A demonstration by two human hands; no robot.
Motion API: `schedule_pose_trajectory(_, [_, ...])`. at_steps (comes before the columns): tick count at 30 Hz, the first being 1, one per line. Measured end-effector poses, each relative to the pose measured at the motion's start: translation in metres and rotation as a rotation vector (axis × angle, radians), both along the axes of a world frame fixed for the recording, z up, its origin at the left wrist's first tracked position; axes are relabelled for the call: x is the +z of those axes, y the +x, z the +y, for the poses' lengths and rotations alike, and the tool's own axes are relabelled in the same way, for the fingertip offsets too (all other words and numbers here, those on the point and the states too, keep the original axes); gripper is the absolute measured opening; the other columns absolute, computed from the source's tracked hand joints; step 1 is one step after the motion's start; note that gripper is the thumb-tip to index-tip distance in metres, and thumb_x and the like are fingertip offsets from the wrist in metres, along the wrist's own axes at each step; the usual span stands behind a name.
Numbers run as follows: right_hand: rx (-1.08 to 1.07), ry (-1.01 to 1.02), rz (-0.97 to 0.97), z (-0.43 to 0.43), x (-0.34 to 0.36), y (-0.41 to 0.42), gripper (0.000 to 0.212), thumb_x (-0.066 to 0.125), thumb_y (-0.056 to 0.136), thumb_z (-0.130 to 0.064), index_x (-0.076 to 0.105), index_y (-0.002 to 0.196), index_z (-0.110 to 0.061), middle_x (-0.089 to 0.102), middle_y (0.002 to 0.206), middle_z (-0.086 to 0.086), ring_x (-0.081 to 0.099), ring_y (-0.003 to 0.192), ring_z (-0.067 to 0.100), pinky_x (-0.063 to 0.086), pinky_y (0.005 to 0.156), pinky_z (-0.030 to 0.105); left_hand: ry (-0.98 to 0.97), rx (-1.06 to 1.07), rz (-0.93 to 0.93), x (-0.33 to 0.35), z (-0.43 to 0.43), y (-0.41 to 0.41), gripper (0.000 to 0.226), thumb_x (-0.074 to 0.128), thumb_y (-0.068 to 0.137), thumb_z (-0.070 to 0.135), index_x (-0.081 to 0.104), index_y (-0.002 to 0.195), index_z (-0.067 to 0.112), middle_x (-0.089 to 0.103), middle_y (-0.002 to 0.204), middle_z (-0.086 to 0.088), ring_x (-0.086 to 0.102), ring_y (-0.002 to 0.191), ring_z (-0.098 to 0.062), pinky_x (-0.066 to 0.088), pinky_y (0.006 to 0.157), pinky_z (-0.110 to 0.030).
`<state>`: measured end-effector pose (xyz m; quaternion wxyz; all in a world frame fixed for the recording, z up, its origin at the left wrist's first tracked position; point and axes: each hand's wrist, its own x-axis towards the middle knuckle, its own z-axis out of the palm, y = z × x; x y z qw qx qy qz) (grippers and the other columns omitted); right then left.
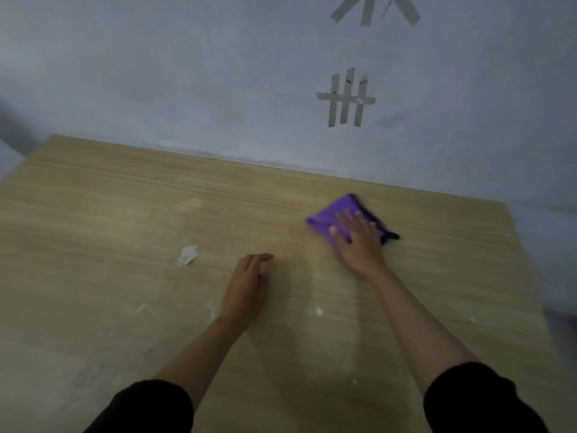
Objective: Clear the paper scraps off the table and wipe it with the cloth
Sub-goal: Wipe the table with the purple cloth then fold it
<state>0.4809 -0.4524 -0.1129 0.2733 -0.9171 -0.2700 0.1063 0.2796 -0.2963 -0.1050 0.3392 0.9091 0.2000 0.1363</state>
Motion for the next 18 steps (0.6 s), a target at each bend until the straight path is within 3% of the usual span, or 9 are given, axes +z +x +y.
schedule_pose_trajectory(3, [-0.184,-0.187,0.036,0.003,0.003,-0.003,0.051,0.027,0.095,-0.05,0.026,0.143,-0.03,0.012,0.156,-0.001,0.001,0.144,0.019,-0.004,0.117,0.043,0.136,0.024,0.047,-0.005,0.018,-0.027,0.044,0.035,0.076,0.023,0.056,0.113,0.014,0.057,0.116,-0.01,0.045,0.101,-0.024,0.039,0.091,-0.034])
schedule_pose_trajectory(5, [-0.107,-0.222,0.003,0.019,0.002,-0.033,0.055,0.025,0.093,-0.057,0.024,0.143,-0.035,0.008,0.157,-0.001,-0.002,0.144,0.02,-0.006,0.116,0.043,0.175,0.049,0.085,-0.009,0.024,-0.045,0.044,0.035,0.076,0.024,0.053,0.116,0.019,0.054,0.125,-0.009,0.045,0.107,-0.028,0.042,0.094,-0.039])
schedule_pose_trajectory(9, [0.139,-0.107,-0.088,0.06,-0.001,-0.139,0.072,0.012,0.08,-0.073,0.035,0.138,-0.037,0.021,0.154,-0.003,0.008,0.144,0.019,-0.001,0.115,0.041,0.151,0.1,0.111,-0.009,0.027,-0.074,0.045,0.034,0.074,0.026,0.047,0.117,0.027,0.048,0.135,-0.011,0.04,0.115,-0.029,0.04,0.097,-0.041])
schedule_pose_trajectory(13, [0.269,-0.104,-0.061,0.047,-0.002,-0.212,0.074,0.001,0.077,-0.073,0.028,0.139,-0.043,0.015,0.154,-0.012,-0.002,0.142,0.007,-0.008,0.114,0.032,0.142,0.072,0.114,-0.006,0.031,-0.108,0.037,0.032,0.079,0.027,0.05,0.111,0.023,0.048,0.136,-0.011,0.042,0.117,-0.03,0.041,0.097,-0.042])
schedule_pose_trajectory(16, [0.059,-0.085,-0.096,0.01,-0.005,-0.211,0.077,0.004,0.077,-0.077,0.037,0.136,-0.04,0.025,0.152,-0.006,0.01,0.143,0.013,0.0,0.114,0.036,0.117,-0.018,0.116,-0.002,0.033,-0.138,0.036,0.028,0.072,0.025,0.042,0.104,0.031,0.045,0.139,-0.007,0.036,0.123,-0.024,0.038,0.099,-0.039])
schedule_pose_trajectory(18, [-0.137,-0.163,-0.074,-0.01,-0.005,-0.209,0.073,0.011,0.079,-0.072,0.033,0.139,-0.037,0.021,0.154,-0.002,0.009,0.144,0.017,0.001,0.115,0.041,0.122,0.0,0.128,-0.002,0.034,-0.158,0.042,0.026,0.07,0.024,0.045,0.108,0.029,0.044,0.141,-0.008,0.036,0.128,-0.027,0.037,0.102,-0.042])
